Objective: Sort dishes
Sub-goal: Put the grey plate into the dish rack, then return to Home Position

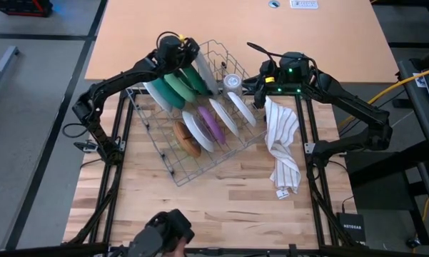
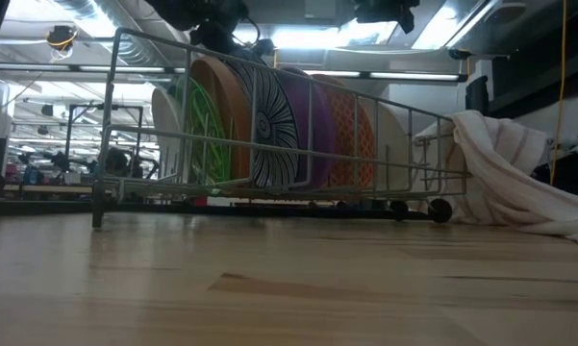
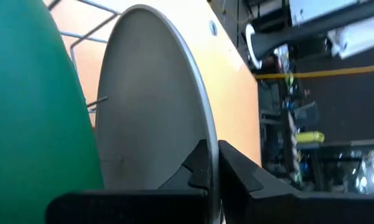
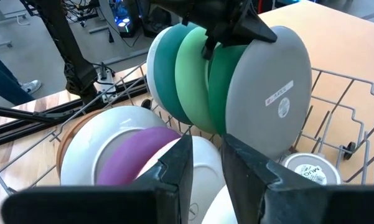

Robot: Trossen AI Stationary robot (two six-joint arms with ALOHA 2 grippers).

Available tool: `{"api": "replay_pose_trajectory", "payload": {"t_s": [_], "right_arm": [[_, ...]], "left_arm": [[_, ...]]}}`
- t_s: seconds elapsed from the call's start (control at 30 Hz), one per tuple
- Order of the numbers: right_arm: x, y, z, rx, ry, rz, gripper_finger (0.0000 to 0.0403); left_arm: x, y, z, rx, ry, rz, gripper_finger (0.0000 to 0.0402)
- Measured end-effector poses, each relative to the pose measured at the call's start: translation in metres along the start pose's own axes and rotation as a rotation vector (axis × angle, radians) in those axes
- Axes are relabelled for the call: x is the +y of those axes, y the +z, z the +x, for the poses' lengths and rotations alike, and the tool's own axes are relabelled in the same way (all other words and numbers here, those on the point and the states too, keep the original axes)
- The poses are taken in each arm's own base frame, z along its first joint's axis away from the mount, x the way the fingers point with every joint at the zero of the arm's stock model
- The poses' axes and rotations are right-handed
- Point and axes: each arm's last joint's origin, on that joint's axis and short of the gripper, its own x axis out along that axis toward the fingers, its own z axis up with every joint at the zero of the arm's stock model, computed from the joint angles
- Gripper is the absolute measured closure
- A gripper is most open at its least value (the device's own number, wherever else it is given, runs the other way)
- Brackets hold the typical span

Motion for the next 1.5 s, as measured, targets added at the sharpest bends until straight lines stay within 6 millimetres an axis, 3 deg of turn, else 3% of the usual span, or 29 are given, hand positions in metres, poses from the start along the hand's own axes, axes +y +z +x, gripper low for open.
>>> {"api": "replay_pose_trajectory", "payload": {"t_s": [0.23, 0.57, 1.17, 1.5], "right_arm": [[0.0000, 0.0000, 0.0000, 0.000, 0.000, -0.029, 0.0316], [0.0000, 0.0000, 0.0000, 0.000, 0.000, -0.060, 0.0316], [-0.0001, -0.0027, 0.0000, 0.028, -0.001, -0.056, 0.0316], [-0.0001, -0.0028, 0.0000, 0.028, -0.001, -0.050, 0.0316]], "left_arm": [[-0.0050, 0.0058, -0.0004, -0.132, -0.029, -0.075, 0.0399], [-0.0031, 0.0080, -0.0002, -0.159, -0.011, -0.115, 0.0393], [-0.0037, 0.0082, -0.0002, -0.164, -0.013, -0.058, 0.0318], [-0.0051, 0.0056, -0.0005, -0.068, -0.047, -0.060, 0.0293]]}}
